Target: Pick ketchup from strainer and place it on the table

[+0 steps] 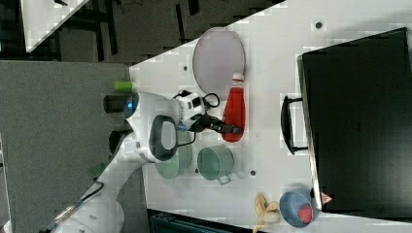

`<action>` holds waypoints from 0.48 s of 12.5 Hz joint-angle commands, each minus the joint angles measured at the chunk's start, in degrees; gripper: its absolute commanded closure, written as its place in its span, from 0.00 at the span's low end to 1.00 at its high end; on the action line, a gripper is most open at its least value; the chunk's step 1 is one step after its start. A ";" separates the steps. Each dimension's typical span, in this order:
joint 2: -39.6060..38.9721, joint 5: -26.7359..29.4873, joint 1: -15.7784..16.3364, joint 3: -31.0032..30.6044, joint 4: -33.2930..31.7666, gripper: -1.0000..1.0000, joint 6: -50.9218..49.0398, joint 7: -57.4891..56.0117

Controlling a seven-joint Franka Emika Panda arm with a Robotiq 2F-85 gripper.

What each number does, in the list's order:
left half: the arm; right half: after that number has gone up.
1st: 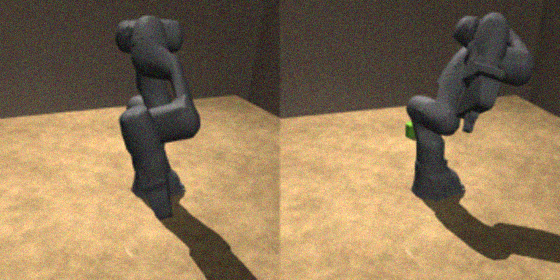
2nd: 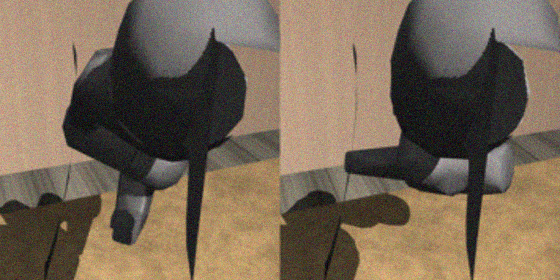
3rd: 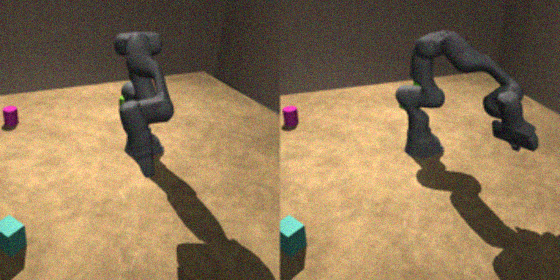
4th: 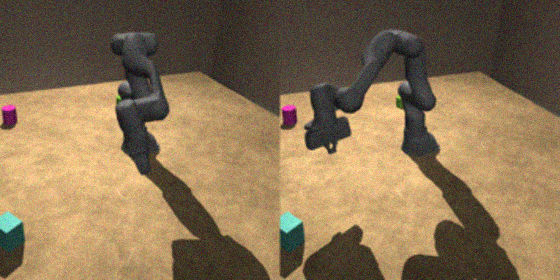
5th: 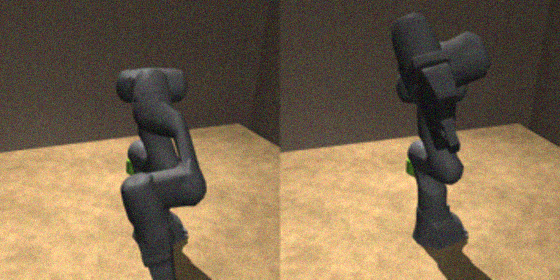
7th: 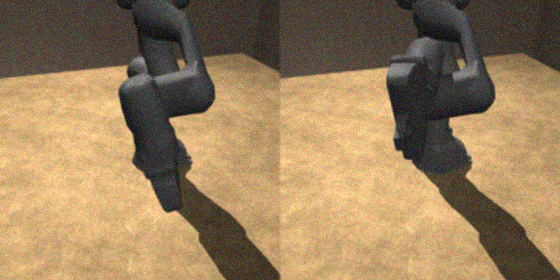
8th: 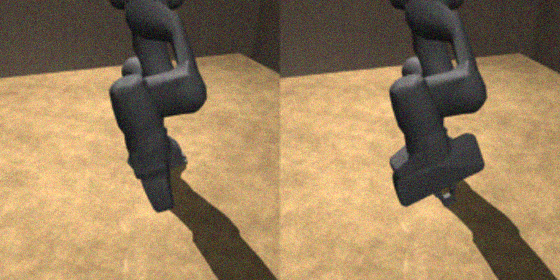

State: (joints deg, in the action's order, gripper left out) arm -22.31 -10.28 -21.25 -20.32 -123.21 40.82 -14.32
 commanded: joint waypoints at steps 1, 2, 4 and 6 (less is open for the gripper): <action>-2.04 -0.54 -0.93 1.65 -0.19 0.37 5.99 -2.54; -2.74 -0.59 -0.92 2.02 -0.62 0.27 7.81 -2.54; -3.06 -0.85 -0.92 2.42 -1.07 0.05 9.45 -2.56; -0.84 -1.06 -0.93 2.26 -0.42 0.00 8.02 -2.66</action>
State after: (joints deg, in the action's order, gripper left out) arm -26.00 -11.58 -21.54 -17.78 -124.89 48.01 -14.77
